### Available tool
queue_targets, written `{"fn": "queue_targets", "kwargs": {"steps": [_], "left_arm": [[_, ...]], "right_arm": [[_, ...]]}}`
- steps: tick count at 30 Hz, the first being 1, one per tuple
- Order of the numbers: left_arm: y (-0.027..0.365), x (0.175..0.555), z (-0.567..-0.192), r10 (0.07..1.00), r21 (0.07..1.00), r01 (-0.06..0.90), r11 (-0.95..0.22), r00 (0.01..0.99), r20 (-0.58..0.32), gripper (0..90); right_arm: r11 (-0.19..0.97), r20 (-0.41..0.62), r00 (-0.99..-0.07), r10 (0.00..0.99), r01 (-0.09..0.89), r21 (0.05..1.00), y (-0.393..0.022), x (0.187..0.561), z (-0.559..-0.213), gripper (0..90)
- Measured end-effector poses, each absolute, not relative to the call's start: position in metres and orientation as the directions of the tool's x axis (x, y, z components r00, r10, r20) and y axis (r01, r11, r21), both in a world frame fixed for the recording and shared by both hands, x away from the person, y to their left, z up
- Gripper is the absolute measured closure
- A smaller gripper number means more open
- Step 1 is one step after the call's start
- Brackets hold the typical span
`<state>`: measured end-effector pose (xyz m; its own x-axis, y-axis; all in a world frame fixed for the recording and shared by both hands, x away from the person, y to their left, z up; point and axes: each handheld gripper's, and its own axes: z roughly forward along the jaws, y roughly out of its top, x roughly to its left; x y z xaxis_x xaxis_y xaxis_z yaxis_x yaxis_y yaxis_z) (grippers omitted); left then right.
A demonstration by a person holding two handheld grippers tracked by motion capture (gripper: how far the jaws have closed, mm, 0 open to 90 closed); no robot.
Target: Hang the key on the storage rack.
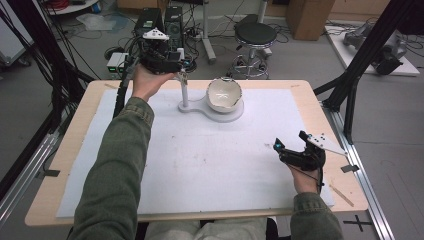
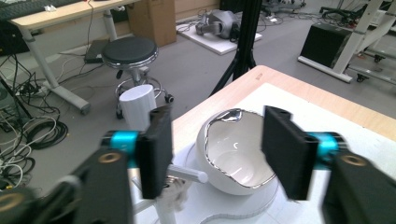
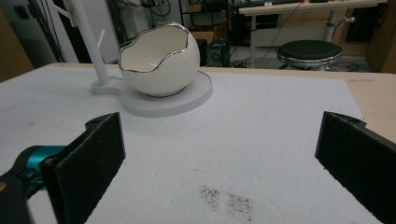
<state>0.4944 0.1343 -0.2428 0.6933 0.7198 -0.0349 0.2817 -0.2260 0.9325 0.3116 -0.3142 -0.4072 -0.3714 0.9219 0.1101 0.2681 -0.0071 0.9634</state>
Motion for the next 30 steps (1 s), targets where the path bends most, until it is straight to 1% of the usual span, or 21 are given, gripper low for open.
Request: {"fn": "queue_targets", "kwargs": {"steps": [7,10,11,12,13,14,21,24,30], "left_arm": [[0.136,0.492,-0.242,0.736,0.927,0.294,-0.233,0.677,-0.030,20.0],[0.137,0.491,-0.244,0.738,0.919,0.313,-0.242,0.674,-0.035,15.9],[0.137,0.491,-0.245,0.744,0.917,0.315,-0.243,0.667,-0.032,12.7],[0.138,0.491,-0.246,0.751,0.915,0.323,-0.241,0.659,-0.035,6.8],[0.139,0.491,-0.247,0.751,0.915,0.324,-0.241,0.659,-0.036,2.9],[0.140,0.489,-0.247,0.755,0.917,0.319,-0.239,0.655,-0.031,1.6],[0.153,0.478,-0.254,0.766,0.922,0.308,-0.236,0.643,-0.019,1.6],[0.159,0.472,-0.258,0.763,0.927,0.309,-0.212,0.645,-0.040,1.6],[0.167,0.459,-0.264,0.761,0.934,0.297,-0.200,0.647,-0.043,1.6]], "right_arm": [[-0.005,0.107,-0.372,0.922,0.267,0.964,-0.315,0.312,-0.407,0.5],[-0.006,0.109,-0.371,0.922,0.269,0.963,-0.315,0.312,-0.407,0.5],[-0.004,0.108,-0.372,0.922,0.268,0.963,-0.315,0.312,-0.407,0.5],[-0.006,0.109,-0.371,0.922,0.269,0.963,-0.315,0.312,-0.407,0.5],[-0.006,0.110,-0.371,0.922,0.269,0.963,-0.315,0.312,-0.407,0.5],[-0.008,0.112,-0.370,0.922,0.271,0.963,-0.314,0.312,-0.407,0.5],[-0.005,0.109,-0.373,0.921,0.268,0.963,-0.313,0.313,-0.407,0.5],[-0.005,0.110,-0.374,0.921,0.269,0.963,-0.312,0.314,-0.407,0.5],[-0.006,0.112,-0.379,0.919,0.271,0.963,-0.309,0.316,-0.407,0.5]]}}
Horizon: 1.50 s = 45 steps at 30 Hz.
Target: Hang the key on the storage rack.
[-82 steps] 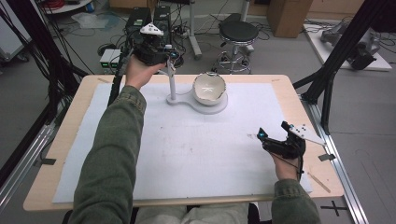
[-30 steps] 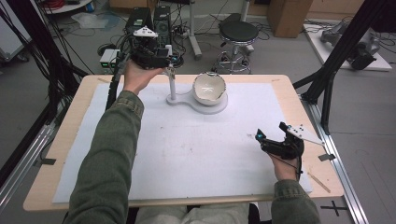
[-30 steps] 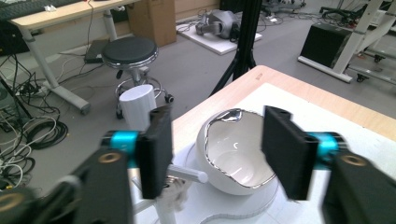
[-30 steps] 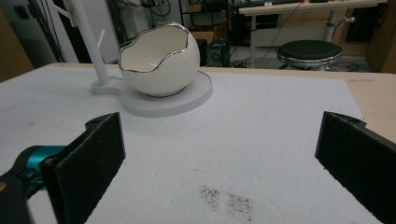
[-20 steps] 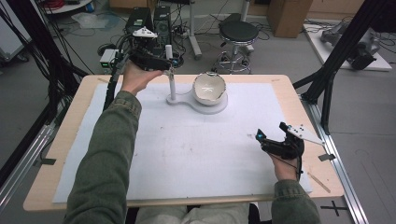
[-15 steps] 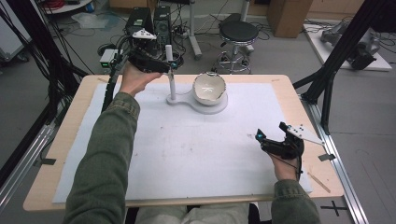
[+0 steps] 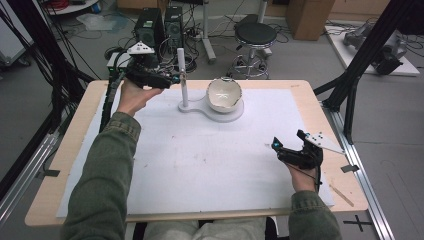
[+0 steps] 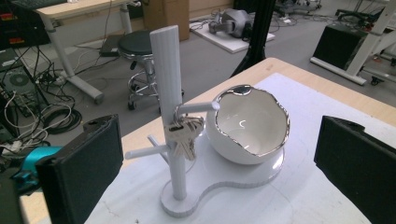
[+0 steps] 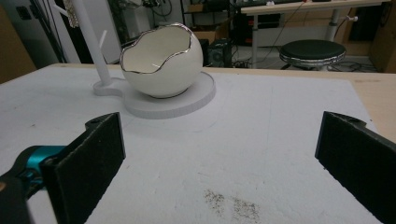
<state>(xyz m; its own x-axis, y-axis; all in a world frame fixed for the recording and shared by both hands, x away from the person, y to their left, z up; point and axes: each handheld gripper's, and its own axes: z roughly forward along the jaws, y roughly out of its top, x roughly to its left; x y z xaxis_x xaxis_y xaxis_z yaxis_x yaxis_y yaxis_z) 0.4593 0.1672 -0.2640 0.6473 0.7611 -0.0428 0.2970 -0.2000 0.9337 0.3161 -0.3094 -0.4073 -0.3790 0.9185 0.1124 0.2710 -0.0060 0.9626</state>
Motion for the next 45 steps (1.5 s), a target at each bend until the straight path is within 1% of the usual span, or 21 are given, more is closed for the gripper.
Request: {"fn": "queue_targets", "kwargs": {"steps": [3,12,15,24,45], "left_arm": [[0.171,0.453,-0.268,0.749,0.940,0.294,-0.172,0.659,-0.069,1.6],[0.178,0.439,-0.285,0.754,0.942,0.289,-0.168,0.654,-0.066,1.6],[0.178,0.435,-0.291,0.766,0.941,0.286,-0.182,0.641,-0.047,1.6],[0.182,0.428,-0.307,0.754,0.938,0.300,-0.175,0.654,-0.068,1.6],[0.197,0.409,-0.332,0.765,0.935,0.322,-0.147,0.637,-0.099,1.6]], "right_arm": [[-0.002,0.109,-0.381,0.918,0.270,0.963,-0.308,0.317,-0.408,0.5],[-0.002,0.109,-0.383,0.917,0.271,0.963,-0.309,0.317,-0.407,0.5],[-0.003,0.110,-0.381,0.918,0.271,0.963,-0.309,0.317,-0.407,0.5],[0.001,0.107,-0.382,0.918,0.270,0.963,-0.309,0.317,-0.407,0.5],[0.002,0.104,-0.380,0.919,0.270,0.963,-0.309,0.317,-0.408,0.5]]}}
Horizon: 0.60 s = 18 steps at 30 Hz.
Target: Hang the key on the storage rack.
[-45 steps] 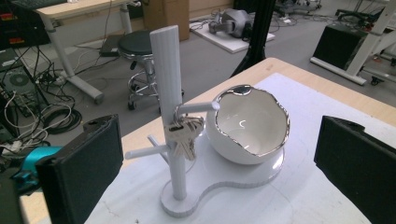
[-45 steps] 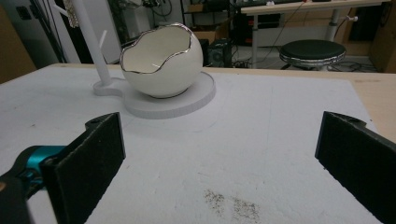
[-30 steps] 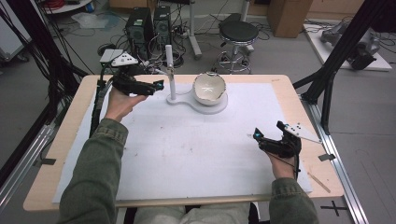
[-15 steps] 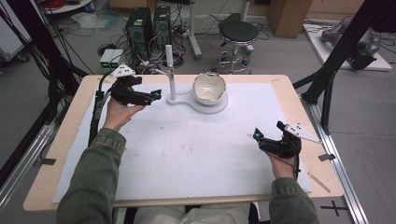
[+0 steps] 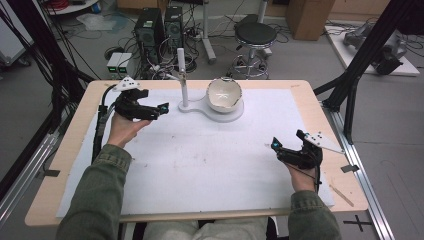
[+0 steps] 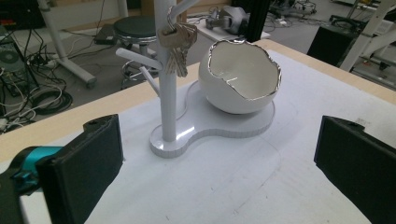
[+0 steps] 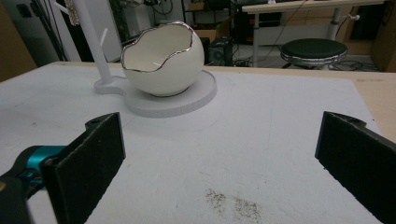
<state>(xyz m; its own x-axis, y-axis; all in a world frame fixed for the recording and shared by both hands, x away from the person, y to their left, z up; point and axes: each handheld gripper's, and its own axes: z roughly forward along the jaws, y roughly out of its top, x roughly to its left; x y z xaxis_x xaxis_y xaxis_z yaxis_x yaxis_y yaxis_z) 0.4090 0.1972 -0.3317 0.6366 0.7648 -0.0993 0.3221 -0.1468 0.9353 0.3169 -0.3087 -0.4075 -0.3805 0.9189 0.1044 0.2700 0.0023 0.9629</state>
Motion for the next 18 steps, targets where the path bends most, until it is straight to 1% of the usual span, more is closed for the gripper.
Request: {"fn": "queue_targets", "kwargs": {"steps": [7,14,18], "left_arm": [[0.200,0.398,-0.338,0.767,0.935,0.316,-0.159,0.636,-0.084,1.7],[0.211,0.389,-0.345,0.784,0.938,0.318,-0.137,0.613,-0.093,1.7],[0.219,0.382,-0.349,0.800,0.938,0.308,-0.161,0.597,-0.059,1.6]], "right_arm": [[0.010,0.101,-0.388,0.916,0.272,0.962,-0.307,0.318,-0.408,0.5],[0.007,0.101,-0.386,0.917,0.269,0.963,-0.308,0.317,-0.408,0.5],[0.009,0.099,-0.387,0.917,0.268,0.963,-0.308,0.317,-0.408,0.5]]}}
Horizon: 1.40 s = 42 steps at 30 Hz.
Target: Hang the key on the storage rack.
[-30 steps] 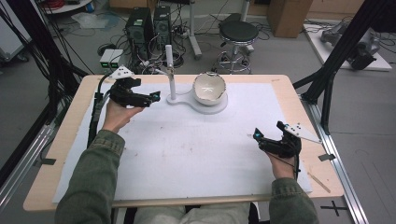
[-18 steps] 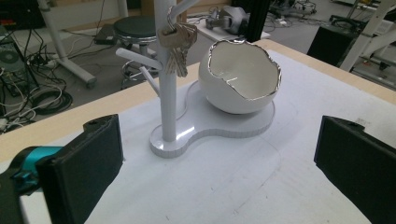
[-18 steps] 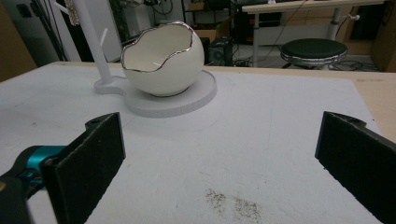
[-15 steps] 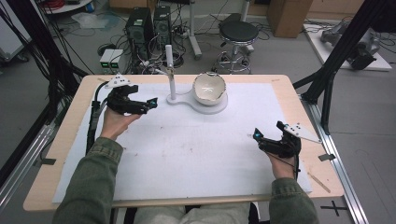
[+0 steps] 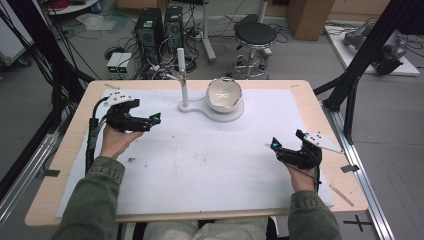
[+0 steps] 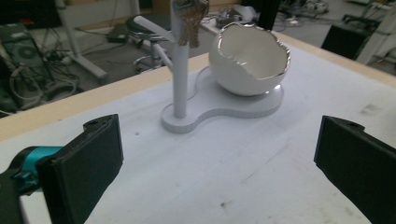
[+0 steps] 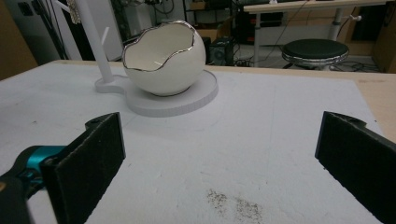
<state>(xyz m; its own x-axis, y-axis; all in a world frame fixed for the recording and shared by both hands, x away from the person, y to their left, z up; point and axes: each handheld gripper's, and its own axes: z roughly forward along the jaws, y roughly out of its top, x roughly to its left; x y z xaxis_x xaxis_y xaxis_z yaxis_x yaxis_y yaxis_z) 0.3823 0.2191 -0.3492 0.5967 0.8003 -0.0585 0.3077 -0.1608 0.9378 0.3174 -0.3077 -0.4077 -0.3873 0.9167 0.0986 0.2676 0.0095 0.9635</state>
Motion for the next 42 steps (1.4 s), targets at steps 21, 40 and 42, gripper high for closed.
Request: {"fn": "queue_targets", "kwargs": {"steps": [21,40,42], "left_arm": [[0.258,0.354,-0.361,0.836,0.950,0.297,-0.095,0.541,-0.086,1.7],[0.294,0.322,-0.389,0.899,0.963,0.269,-0.024,0.428,-0.097,1.7],[0.296,0.317,-0.391,0.907,0.967,0.254,-0.028,0.413,-0.083,1.7]], "right_arm": [[0.010,0.097,-0.384,0.918,0.269,0.963,-0.308,0.317,-0.408,0.5],[0.012,0.101,-0.393,0.914,0.276,0.961,-0.307,0.318,-0.408,0.5],[0.014,0.099,-0.393,0.914,0.275,0.961,-0.307,0.318,-0.408,0.5]]}}
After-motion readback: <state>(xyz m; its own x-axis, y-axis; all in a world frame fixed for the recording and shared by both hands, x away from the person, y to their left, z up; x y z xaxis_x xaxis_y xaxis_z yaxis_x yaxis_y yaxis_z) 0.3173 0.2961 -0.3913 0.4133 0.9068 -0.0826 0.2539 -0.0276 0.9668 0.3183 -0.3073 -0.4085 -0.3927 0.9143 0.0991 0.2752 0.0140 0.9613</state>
